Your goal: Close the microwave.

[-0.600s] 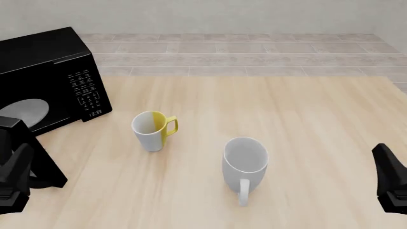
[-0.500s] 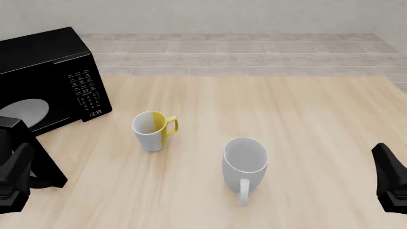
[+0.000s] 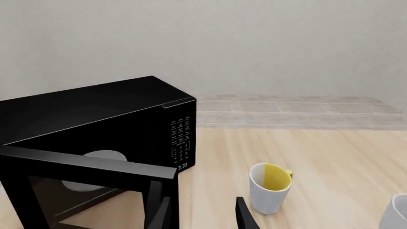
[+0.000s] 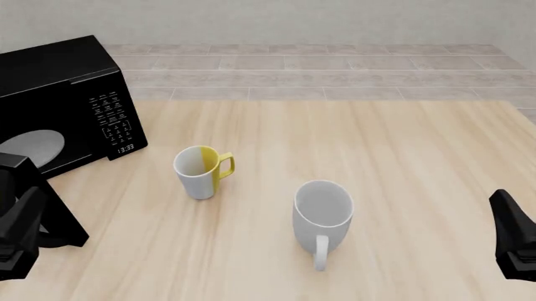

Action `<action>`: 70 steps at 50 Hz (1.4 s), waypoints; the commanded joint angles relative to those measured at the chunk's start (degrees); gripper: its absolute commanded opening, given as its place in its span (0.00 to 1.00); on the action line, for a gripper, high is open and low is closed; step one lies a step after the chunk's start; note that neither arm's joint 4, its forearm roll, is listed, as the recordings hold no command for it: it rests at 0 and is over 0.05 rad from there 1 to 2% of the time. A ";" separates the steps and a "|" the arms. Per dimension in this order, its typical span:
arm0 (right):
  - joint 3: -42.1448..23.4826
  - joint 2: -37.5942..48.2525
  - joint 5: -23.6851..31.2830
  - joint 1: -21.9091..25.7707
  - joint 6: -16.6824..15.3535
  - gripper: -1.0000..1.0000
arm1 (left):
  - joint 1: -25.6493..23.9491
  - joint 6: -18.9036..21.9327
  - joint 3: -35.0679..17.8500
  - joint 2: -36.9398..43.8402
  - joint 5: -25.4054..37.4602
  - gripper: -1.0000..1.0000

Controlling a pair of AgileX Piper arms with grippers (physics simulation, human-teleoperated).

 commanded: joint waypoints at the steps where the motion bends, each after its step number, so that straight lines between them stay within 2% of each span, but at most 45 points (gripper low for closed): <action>1: 0.04 2.56 -1.78 -0.75 -1.28 1.00 | 5.15 1.15 -2.03 3.78 3.55 1.00; 5: 0.04 2.00 -0.92 -0.87 -1.22 1.00 | 5.75 -0.42 -6.37 0.15 12.22 1.00; 9: 0.01 2.60 -1.54 -1.42 -0.64 1.00 | 7.37 -0.60 -9.77 -0.26 14.90 1.00; 16: 0.03 5.77 -4.20 -0.94 -0.35 1.00 | 8.22 -1.32 -12.49 -0.39 17.29 1.00; 19: 0.01 5.88 -4.58 -0.93 0.09 1.00 | 9.30 0.12 -12.11 -0.39 16.48 1.00; 24: -0.01 5.49 -4.30 -0.92 0.44 1.00 | 10.27 0.09 -11.88 -0.34 16.53 1.00; 25: 0.01 5.75 -4.46 -1.50 -0.95 1.00 | 9.58 -1.26 -11.50 -0.09 17.30 1.00; 27: 0.00 5.95 -4.51 -0.58 0.90 1.00 | 10.01 0.08 -10.99 -0.25 16.26 1.00; 29: 0.02 5.68 -4.29 -0.91 -0.28 1.00 | 9.28 0.36 -10.75 -0.14 15.99 1.00; 31: 0.01 5.05 -3.79 -0.79 0.71 1.00 | 8.79 0.37 -10.95 0.41 15.70 1.00; 34: 0.01 4.57 -3.38 -0.97 0.39 1.00 | 8.21 0.60 -10.80 0.76 15.36 1.00; 39: 0.02 5.03 -3.90 -1.33 0.86 1.00 | 6.83 -0.25 -7.61 5.65 11.09 1.00; 44: 0.02 5.31 -4.20 -1.70 0.73 1.00 | 6.53 -0.29 -6.81 6.57 10.05 1.00; 47: 0.03 6.14 -4.91 -1.78 0.63 1.00 | 6.10 -0.92 -5.74 10.80 6.05 1.00; 49: 0.03 6.23 -5.00 -1.78 0.63 1.00 | 6.10 -0.92 -5.72 10.95 5.88 1.00; 50: 0.03 6.64 -5.38 -1.47 1.12 1.00 | 4.81 -1.93 -4.61 16.77 1.10 1.00; 53: 0.03 6.91 -5.55 -1.54 1.20 1.00 | 5.02 -1.86 -4.33 20.92 -3.11 1.00; 55: 0.04 6.91 -5.45 -1.82 0.75 1.00 | 4.76 -3.30 -3.84 28.38 -8.82 1.00; 60: 0.04 6.65 -5.03 -2.24 0.74 1.00 | 5.37 -2.21 -3.97 30.12 -11.32 1.00; 61: 0.04 6.65 -4.98 -2.28 0.87 1.00 | 5.22 -2.03 -4.13 31.15 -12.12 1.00; 63: 0.04 7.39 -5.45 -2.24 0.99 1.00 | 5.79 -2.63 -4.35 38.06 -17.60 1.00; 65: 0.04 8.31 -6.16 -2.11 0.81 1.00 | 5.87 -2.10 -4.23 38.43 -18.61 1.00; 66: 0.04 8.55 -6.27 -1.80 0.45 1.00 | 6.86 -0.21 -4.36 37.18 -18.84 1.00; 68: 0.04 8.37 -6.09 -1.76 0.35 1.00 | 7.21 -1.22 -5.15 41.82 -21.54 1.00; 70: 0.04 7.59 -5.56 -1.93 0.48 1.00 | 8.10 -0.80 -5.72 42.43 -22.34 1.00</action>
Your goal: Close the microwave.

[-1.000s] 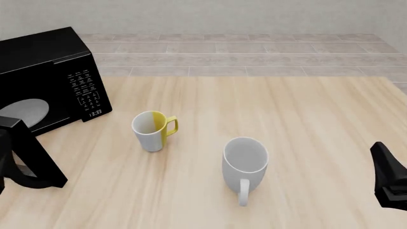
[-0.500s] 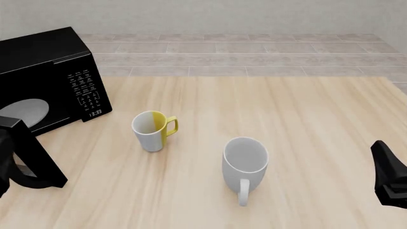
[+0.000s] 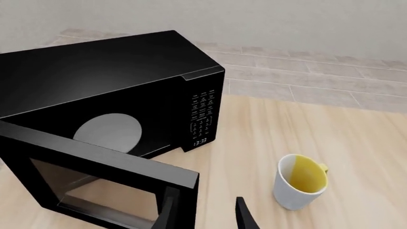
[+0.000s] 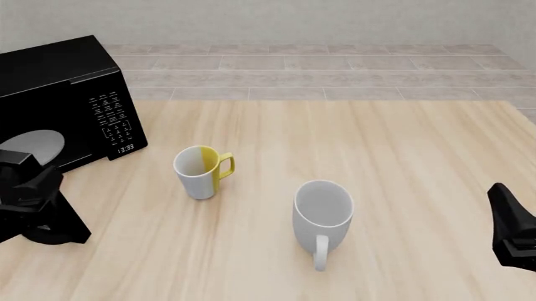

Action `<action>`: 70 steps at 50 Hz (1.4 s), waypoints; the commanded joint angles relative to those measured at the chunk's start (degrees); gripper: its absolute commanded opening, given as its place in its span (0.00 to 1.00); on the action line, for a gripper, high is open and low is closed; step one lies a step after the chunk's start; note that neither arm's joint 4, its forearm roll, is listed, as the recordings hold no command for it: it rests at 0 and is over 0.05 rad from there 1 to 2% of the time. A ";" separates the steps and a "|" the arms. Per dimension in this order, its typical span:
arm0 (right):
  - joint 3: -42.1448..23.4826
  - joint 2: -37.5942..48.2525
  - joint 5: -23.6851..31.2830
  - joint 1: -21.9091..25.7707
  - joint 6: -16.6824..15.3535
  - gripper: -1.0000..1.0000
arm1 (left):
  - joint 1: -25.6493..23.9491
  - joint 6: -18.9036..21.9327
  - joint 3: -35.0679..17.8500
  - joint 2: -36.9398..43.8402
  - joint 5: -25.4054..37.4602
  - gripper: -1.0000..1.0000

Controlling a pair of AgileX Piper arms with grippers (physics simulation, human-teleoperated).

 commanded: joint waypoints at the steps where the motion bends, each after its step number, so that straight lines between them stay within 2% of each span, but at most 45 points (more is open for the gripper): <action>1: 0.00 -0.17 0.22 -0.22 -0.08 1.00 | 1.97 1.06 -1.20 13.10 -11.09 1.00; 14: -0.01 -0.50 0.44 -0.79 -0.33 1.00 | 3.94 1.13 -2.08 21.82 -17.93 1.00; 21: 0.00 0.03 0.12 -0.66 -0.25 1.00 | 3.84 1.01 -3.40 24.74 -18.98 1.00; 24: 0.01 -0.07 0.34 -0.41 0.18 1.00 | 3.96 1.27 -4.18 23.63 -17.68 1.00; 45: 0.01 1.24 -0.31 -0.51 -0.05 1.00 | 5.47 3.37 -8.97 32.40 -23.04 1.00; 54: 0.01 2.29 -0.93 -0.48 0.02 1.00 | 5.82 4.16 -10.55 32.67 -22.72 1.00; 70: 0.01 1.15 0.32 -1.31 -0.17 1.00 | 8.08 5.36 -15.13 40.28 -25.44 1.00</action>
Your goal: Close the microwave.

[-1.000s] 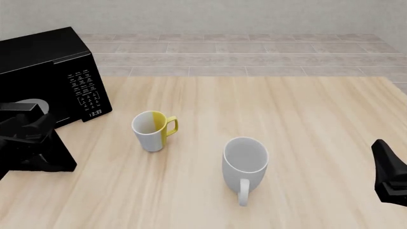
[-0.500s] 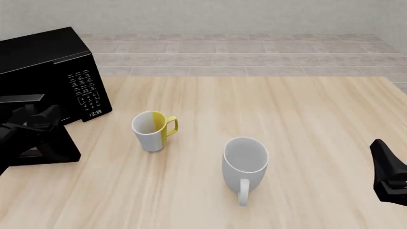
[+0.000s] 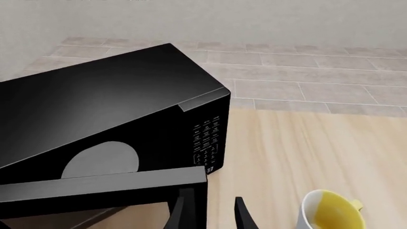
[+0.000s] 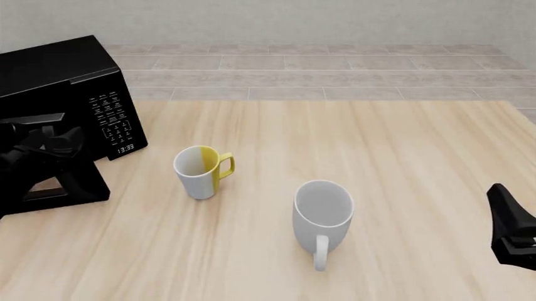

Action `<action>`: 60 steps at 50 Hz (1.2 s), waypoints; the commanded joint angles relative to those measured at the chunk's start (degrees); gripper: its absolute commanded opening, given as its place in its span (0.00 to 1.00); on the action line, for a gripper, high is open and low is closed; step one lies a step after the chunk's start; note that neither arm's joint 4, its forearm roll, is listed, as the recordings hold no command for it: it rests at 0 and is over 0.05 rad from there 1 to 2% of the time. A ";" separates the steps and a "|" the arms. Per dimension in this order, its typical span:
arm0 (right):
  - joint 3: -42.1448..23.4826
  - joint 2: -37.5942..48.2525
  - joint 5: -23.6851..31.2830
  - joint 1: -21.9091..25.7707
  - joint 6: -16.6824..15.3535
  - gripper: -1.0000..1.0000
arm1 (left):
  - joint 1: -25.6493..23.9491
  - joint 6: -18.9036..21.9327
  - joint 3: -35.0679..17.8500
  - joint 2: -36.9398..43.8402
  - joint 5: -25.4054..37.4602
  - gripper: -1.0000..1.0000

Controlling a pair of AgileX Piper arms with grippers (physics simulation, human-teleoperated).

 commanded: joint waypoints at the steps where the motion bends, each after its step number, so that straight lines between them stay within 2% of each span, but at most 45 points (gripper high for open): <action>1: 0.00 -0.92 1.07 -0.45 -0.25 1.00 | 5.25 5.80 -5.24 7.06 -2.48 1.00; 19: 0.00 -1.50 1.47 -1.00 -0.43 1.00 | 6.07 6.28 -11.89 13.40 -2.15 1.00; 25: 0.00 -1.81 1.67 -1.12 -0.50 1.00 | 5.68 6.42 -13.32 11.87 -0.12 1.00; 38: -0.01 -4.84 3.76 -1.17 -0.29 1.00 | 5.09 7.63 -14.28 13.99 -1.00 1.00; 60: -0.01 -3.72 2.83 -1.16 -0.59 1.00 | 4.91 9.30 -18.82 20.65 -1.29 1.00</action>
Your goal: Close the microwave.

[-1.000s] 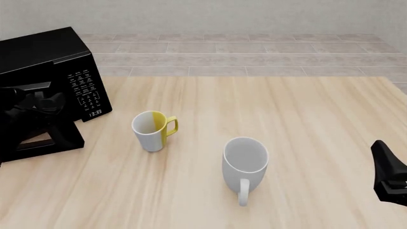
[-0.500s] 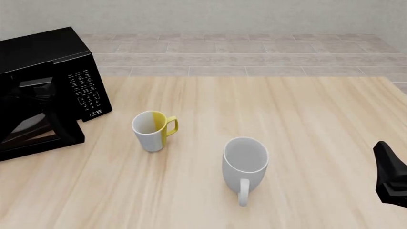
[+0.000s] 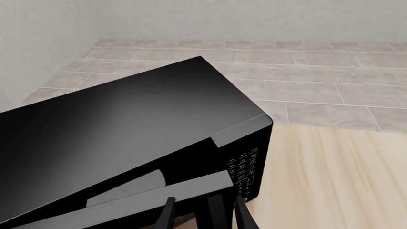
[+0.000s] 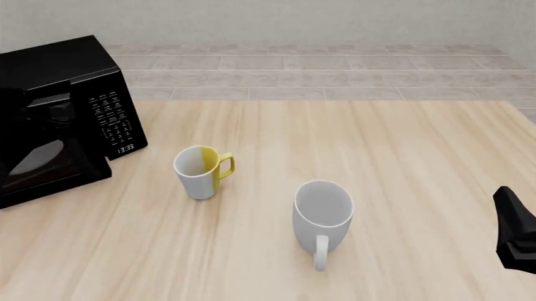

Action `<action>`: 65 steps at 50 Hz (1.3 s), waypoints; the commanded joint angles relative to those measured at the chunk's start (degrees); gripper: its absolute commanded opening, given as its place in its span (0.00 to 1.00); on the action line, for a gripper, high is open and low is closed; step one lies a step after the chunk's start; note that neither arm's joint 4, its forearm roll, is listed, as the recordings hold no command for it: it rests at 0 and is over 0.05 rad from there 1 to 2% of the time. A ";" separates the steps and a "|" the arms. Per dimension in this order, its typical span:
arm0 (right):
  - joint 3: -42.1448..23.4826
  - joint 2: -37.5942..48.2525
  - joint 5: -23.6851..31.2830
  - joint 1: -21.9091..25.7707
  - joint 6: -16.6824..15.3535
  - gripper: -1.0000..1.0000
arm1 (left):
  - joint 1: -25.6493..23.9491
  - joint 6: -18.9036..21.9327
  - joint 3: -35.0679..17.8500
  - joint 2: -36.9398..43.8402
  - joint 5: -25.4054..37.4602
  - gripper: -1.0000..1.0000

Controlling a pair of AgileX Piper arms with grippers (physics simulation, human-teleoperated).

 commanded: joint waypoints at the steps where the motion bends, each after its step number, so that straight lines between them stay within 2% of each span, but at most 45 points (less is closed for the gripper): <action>1: 0.00 0.46 -0.36 -0.04 0.00 1.00 | 0.61 2.77 -5.50 5.77 -0.42 1.00; 46: 0.00 -0.74 0.54 0.12 -0.22 1.00 | 1.85 5.24 -17.04 11.98 6.00 1.00; 65: 0.00 -1.74 1.72 -0.11 -0.16 1.00 | 3.70 5.63 -22.53 18.34 7.44 1.00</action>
